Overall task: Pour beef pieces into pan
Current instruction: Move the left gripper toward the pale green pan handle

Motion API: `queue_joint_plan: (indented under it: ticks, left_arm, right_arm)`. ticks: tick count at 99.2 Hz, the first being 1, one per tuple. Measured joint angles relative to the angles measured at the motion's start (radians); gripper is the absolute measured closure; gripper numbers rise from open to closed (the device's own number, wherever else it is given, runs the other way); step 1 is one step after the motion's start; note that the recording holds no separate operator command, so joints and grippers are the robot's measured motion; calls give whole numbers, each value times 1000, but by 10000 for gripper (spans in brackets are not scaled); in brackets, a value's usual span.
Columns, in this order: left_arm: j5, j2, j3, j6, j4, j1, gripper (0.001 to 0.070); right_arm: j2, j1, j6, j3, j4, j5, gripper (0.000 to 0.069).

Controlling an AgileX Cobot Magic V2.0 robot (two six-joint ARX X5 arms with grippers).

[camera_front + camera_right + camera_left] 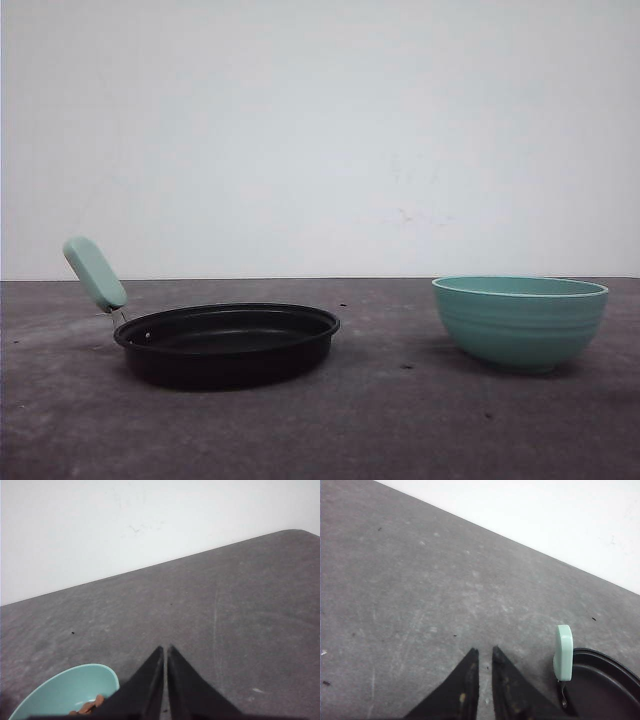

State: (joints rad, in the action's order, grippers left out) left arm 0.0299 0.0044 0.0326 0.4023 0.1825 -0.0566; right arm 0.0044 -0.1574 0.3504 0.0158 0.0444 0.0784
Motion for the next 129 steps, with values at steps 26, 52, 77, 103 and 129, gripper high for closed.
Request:
queue_joint_plan:
  ticks: [26, 52, 77, 103, 129]
  left_arm:
    - [52, 12, 112, 71, 35, 0, 689]
    - [39, 248, 489, 53, 108, 0, 689]
    - [56, 568, 839, -35, 221, 0, 689]
    - [263, 662, 945, -44, 223, 0, 537]
    - [306, 662, 945, -66, 324, -1, 246]
  right_arm:
    - [2, 0, 115, 51, -142, -134, 680]
    - [102, 0, 91, 402, 0, -197, 680]
    - [352, -1, 15, 764, 208, -294, 641]
    - [488, -1, -45, 932, 444, -300, 223]
    - [498, -1, -60, 932, 526, -312, 8]
